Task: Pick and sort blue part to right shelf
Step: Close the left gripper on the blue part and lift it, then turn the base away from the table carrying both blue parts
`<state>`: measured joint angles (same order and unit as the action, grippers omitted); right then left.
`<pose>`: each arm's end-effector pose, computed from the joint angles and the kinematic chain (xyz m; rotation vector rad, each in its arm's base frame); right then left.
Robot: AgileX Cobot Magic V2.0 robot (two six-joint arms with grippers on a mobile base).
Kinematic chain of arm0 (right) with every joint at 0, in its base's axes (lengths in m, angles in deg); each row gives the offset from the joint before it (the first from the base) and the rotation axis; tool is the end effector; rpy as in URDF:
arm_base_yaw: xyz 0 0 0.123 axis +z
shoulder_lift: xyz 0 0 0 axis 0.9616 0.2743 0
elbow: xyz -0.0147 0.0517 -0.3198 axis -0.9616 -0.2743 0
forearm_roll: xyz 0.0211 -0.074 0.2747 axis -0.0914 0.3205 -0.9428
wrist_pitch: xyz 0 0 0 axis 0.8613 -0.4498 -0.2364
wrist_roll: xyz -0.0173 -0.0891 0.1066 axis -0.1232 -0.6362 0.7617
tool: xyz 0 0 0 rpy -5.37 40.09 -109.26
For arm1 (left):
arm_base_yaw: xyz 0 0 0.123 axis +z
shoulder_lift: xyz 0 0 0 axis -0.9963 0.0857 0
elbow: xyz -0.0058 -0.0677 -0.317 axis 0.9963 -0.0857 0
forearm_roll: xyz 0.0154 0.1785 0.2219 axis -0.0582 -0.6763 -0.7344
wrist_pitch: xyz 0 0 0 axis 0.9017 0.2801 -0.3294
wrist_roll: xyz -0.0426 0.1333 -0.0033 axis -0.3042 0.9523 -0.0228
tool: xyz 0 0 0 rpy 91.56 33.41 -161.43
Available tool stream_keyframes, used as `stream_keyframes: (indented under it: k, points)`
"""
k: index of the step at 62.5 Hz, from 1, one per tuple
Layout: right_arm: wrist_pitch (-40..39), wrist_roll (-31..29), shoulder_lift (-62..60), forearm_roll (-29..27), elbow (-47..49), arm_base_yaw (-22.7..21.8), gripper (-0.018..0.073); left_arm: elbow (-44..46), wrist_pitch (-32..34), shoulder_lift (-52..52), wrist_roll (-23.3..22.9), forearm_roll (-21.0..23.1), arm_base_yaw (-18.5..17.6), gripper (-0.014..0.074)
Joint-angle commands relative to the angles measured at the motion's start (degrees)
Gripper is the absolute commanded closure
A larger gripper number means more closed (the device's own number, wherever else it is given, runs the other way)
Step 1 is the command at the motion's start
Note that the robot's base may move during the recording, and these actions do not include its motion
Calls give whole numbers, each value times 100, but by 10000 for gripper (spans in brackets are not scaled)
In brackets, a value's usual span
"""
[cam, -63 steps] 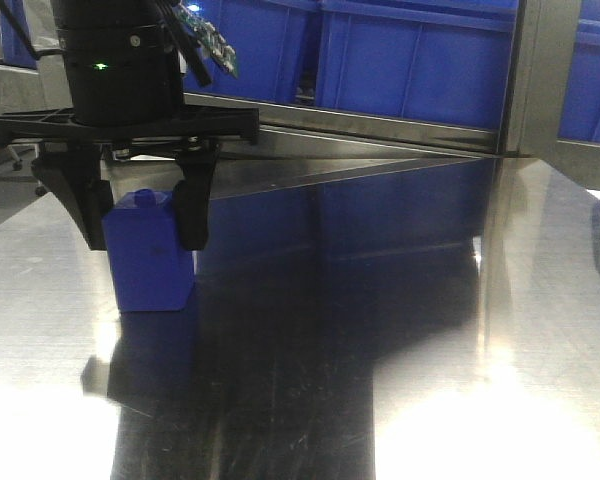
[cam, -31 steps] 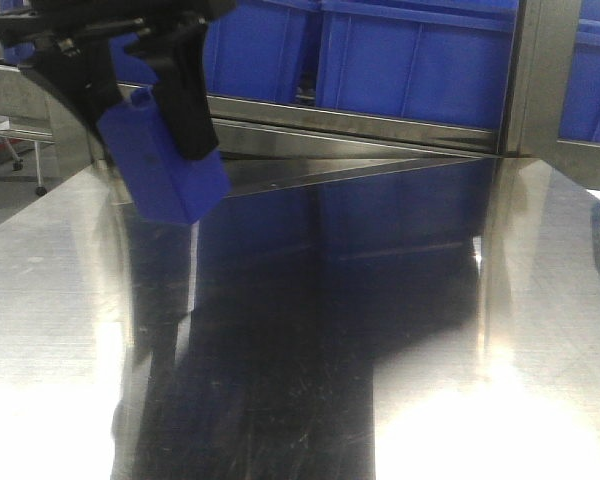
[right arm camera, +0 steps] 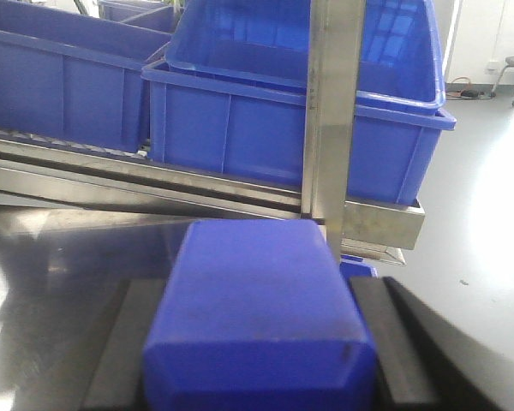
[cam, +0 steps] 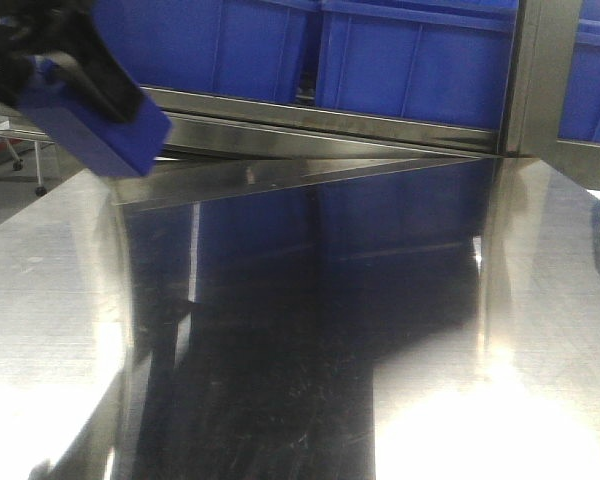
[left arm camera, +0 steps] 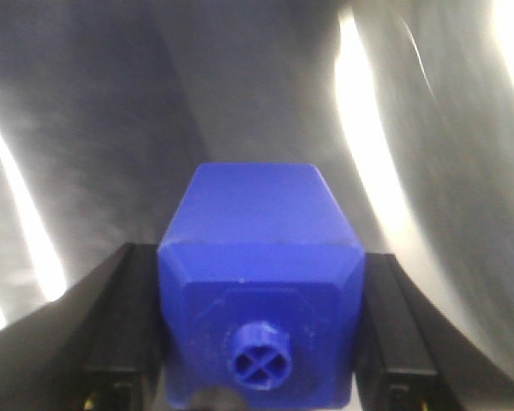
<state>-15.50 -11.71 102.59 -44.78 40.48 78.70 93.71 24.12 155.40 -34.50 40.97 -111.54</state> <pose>0.1180 0.0094 0.3044 -0.0222 1.5797 0.1026 0.2742 -0.1519 0.2933 0.4314 2.2998 -0.4142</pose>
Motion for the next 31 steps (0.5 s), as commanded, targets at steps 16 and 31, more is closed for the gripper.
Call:
stream_keyframes:
  k: [16, 31]
  points:
    - [-527, -63, 30, 62, 173, -34, 153, -1331, 1566, -1817, 13, 299, 1151, 210]
    - [-527, -63, 30, 62, 173, -34, 153, -1963, 1733, -2904, 13, 124, 1964, 210]
